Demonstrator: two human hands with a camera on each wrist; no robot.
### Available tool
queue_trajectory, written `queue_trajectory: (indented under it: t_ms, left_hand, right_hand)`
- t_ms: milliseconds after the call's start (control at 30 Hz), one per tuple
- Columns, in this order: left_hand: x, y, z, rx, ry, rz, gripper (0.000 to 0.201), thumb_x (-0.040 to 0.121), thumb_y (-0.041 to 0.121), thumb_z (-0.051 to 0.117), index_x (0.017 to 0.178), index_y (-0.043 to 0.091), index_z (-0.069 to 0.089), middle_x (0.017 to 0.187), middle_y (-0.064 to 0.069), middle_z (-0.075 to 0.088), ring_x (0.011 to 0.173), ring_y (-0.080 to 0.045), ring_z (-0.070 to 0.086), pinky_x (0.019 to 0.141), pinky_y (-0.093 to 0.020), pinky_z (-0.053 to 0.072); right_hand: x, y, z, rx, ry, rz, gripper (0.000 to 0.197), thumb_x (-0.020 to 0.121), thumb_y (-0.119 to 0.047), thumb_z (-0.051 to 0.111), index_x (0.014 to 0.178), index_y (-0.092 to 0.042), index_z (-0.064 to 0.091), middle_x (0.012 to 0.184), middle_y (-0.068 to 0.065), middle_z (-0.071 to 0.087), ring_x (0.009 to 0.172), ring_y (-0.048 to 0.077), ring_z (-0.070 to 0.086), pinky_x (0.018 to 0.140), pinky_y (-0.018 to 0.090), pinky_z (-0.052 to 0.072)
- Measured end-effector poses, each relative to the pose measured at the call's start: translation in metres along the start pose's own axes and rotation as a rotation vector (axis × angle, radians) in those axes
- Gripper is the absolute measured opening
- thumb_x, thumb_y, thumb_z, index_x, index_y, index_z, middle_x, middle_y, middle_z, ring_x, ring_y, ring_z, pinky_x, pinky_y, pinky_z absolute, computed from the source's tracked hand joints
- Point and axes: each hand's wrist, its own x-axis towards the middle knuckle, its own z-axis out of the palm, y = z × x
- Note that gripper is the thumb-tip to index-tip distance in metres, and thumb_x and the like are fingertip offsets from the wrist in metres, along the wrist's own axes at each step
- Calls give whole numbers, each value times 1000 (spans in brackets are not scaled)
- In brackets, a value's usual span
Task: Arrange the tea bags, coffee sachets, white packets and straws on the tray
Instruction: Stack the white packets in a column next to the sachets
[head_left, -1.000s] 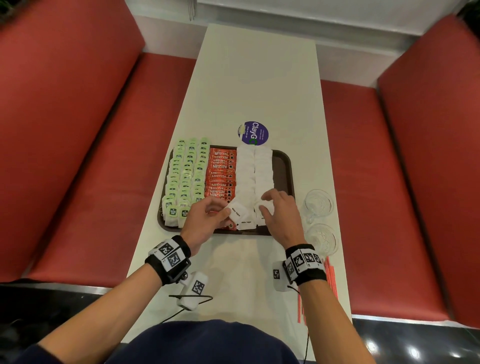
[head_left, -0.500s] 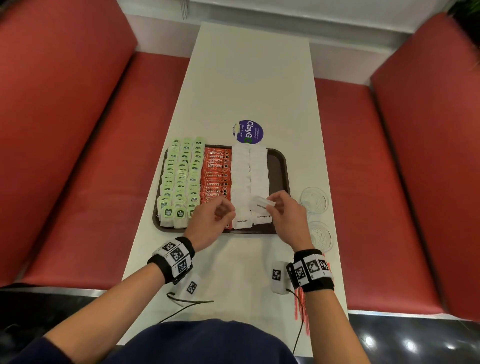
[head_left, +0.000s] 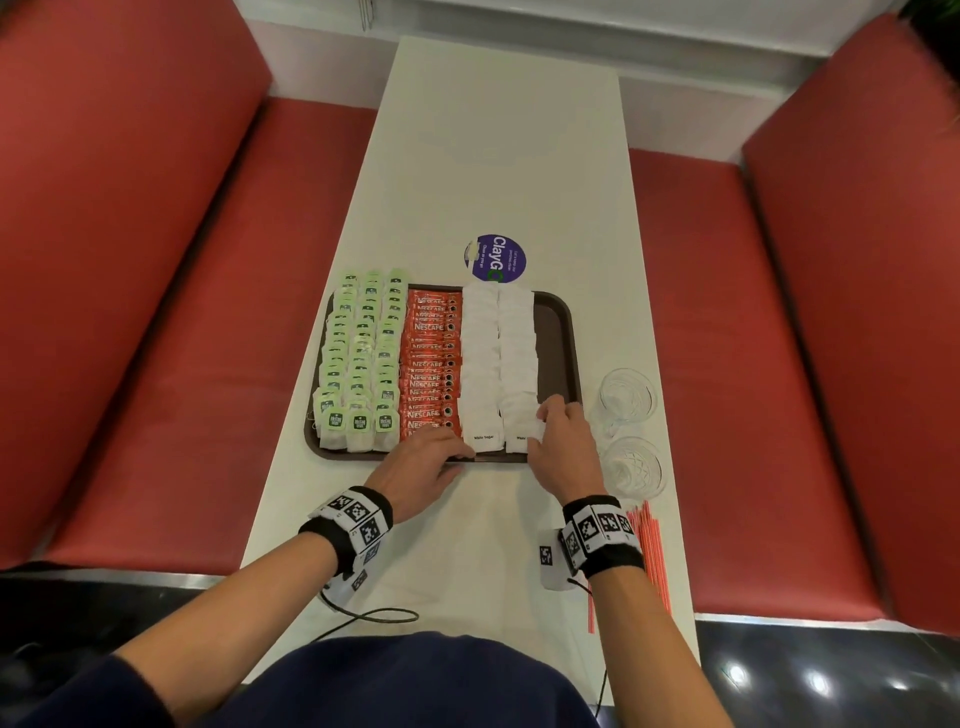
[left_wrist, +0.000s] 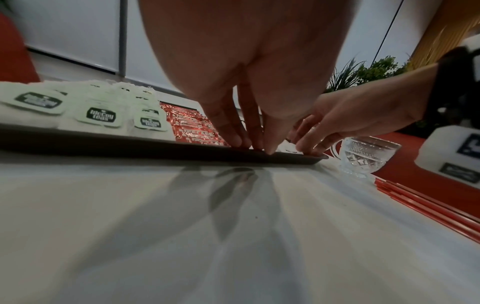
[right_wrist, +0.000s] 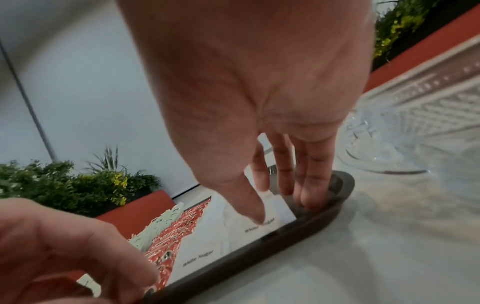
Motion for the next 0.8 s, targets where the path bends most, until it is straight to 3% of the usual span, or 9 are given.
queue_trajectory:
  t_ms: [200, 400, 567, 800]
  left_hand:
    - [4, -4, 3, -40, -9, -29, 24, 101, 15, 71, 124, 21, 77, 117, 4, 72, 110, -16, 62, 98, -32, 52]
    - [5, -6, 3, -33, -38, -12, 28, 101, 9, 68, 124, 21, 78, 118, 4, 71, 112, -18, 60, 100, -32, 48]
    - [7, -5, 4, -15, -34, -8, 28, 101, 5, 67, 123, 18, 79, 116, 1, 70, 111, -20, 59, 97, -29, 45]
    - [6, -4, 1, -12, -57, -14, 28, 102, 6, 66, 124, 19, 78, 116, 2, 69, 111, -21, 59, 98, -36, 50]
  right_hand:
    - [-1, -2, 10, 118, 101, 51, 47, 89, -18, 84, 115, -12, 45, 113, 9, 55, 98, 30, 55, 84, 43, 53]
    - [-7, -6, 19, 131, 117, 55, 41, 90, -13, 78, 109, -17, 43, 108, 5, 54, 97, 27, 51, 80, 37, 44]
    - [-1, -8, 16, 183, 183, 60, 35, 92, -13, 76, 106, -17, 45, 103, 3, 54, 93, 25, 53, 78, 37, 46]
    - [-1, -17, 15, 148, 169, 56, 28, 96, -11, 72, 109, -15, 47, 108, 5, 57, 98, 26, 55, 81, 36, 45]
